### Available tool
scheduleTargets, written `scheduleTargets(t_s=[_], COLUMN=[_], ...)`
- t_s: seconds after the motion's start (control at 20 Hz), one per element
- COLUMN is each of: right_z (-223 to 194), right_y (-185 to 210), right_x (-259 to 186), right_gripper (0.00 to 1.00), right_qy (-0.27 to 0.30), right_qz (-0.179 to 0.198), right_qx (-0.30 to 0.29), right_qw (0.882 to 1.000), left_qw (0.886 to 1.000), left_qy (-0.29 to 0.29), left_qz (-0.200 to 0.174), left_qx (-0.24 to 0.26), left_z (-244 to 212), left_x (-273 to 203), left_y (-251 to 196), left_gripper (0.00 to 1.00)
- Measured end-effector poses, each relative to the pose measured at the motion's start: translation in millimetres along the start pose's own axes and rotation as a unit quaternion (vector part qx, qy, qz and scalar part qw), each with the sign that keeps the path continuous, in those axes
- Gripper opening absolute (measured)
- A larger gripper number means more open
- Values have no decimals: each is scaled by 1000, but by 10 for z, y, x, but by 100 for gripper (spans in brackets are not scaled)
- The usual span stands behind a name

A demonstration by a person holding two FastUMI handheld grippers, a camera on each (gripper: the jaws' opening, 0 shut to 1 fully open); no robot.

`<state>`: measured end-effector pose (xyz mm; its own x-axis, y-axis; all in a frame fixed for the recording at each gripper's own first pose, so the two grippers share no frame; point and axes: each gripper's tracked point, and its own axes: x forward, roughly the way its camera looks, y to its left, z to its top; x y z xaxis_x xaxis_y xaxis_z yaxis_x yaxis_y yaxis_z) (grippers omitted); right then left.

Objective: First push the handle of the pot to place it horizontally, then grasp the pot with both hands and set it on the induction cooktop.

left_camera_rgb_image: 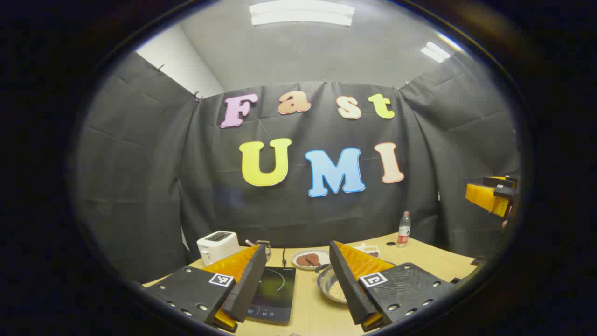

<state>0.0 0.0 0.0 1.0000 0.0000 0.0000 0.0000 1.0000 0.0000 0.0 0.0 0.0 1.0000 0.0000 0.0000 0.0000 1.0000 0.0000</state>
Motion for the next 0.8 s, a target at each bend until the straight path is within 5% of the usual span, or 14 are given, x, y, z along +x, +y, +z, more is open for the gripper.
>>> scheduleTargets(t_s=[0.8], right_z=[-86], right_y=[-38], right_x=[79], right_gripper=[98], right_qy=[16], right_qz=[6], right_qx=[-6], right_qw=[1000], left_qw=[1000], left_qy=[5], left_qz=[26], left_qx=[2], left_z=[11], left_x=[-16], left_y=[67], left_gripper=[82])
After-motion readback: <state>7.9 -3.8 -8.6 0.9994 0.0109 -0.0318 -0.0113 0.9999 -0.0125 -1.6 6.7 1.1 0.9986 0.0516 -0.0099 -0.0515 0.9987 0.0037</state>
